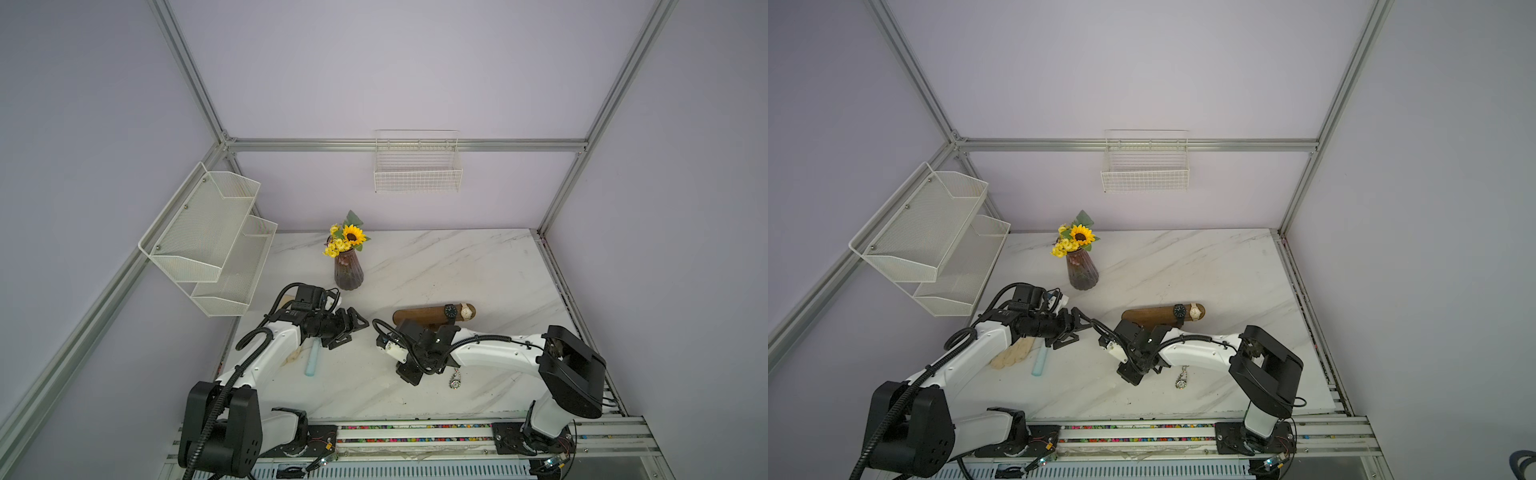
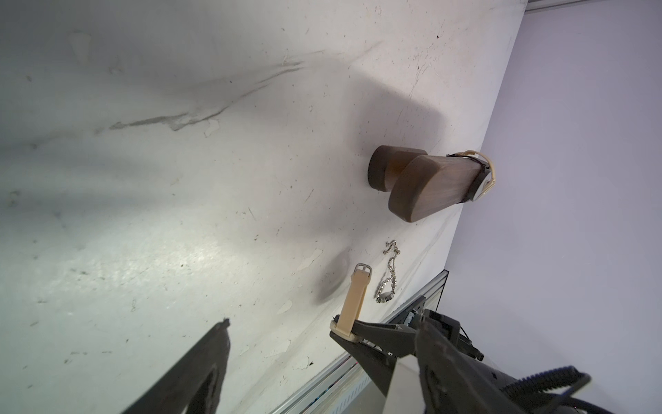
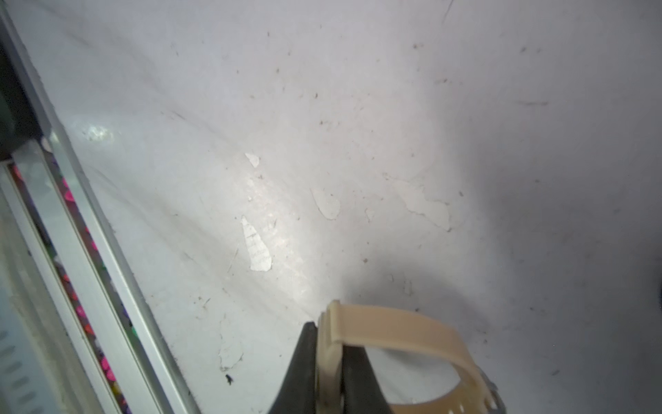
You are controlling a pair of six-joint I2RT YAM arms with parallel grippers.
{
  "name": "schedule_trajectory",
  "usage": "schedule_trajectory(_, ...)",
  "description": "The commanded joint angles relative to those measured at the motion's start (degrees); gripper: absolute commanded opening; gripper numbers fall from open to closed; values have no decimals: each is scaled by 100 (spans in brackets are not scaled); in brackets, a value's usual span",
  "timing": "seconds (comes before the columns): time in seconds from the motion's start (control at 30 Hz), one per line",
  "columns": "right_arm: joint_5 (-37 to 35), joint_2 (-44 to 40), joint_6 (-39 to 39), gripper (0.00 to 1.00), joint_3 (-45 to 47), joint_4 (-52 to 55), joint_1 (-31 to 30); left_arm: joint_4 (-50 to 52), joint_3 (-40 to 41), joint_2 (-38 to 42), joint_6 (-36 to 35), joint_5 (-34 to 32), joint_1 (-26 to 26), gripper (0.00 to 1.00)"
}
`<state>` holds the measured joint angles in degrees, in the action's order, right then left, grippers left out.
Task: Place watch on stand
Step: Pick up the watch at the center of the board.
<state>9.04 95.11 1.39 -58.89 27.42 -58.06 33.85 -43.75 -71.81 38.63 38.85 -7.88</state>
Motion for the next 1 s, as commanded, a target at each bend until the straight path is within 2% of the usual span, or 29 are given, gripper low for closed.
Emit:
schedule_trajectory(0.0, 585, -528, -244, 10, 36, -595, 360, -317, 33, 321, 231, 694, 33, 81)
schedule_trajectory(0.13, 1406, -1039, -758, 10, 181, -1431, 1000, -785, -49, 824, 716, 1136, 23, 84)
schedule_trajectory(0.27, 1884, -1240, -1323, 10, 284, -2302, 1274, -1336, -108, 1224, 1344, 1403, -16, 84)
schedule_trajectory(0.37, 2316, -1134, -1945, 10, 373, -3061, 1366, -1928, -154, 1399, 1720, 1418, -125, 80)
schedule_trajectory(0.47, 2750, -1025, -2623, 11, 500, -3845, 1438, -2327, -237, 1468, 1789, 1242, -302, 80)
schedule_trajectory(0.57, 2779, -1159, -2863, 11, 640, -4152, 1440, -2523, -263, 1350, 1886, 1134, -421, 80)
schedule_trajectory(0.77, 2658, -1409, -3088, 11, 845, -4296, 1443, -3297, -183, 914, 2516, 1269, -813, 82)
schedule_trajectory(0.97, 2563, -1513, -3224, 11, 970, -4625, 1439, -3516, -119, 673, 2777, 1217, -1169, 71)
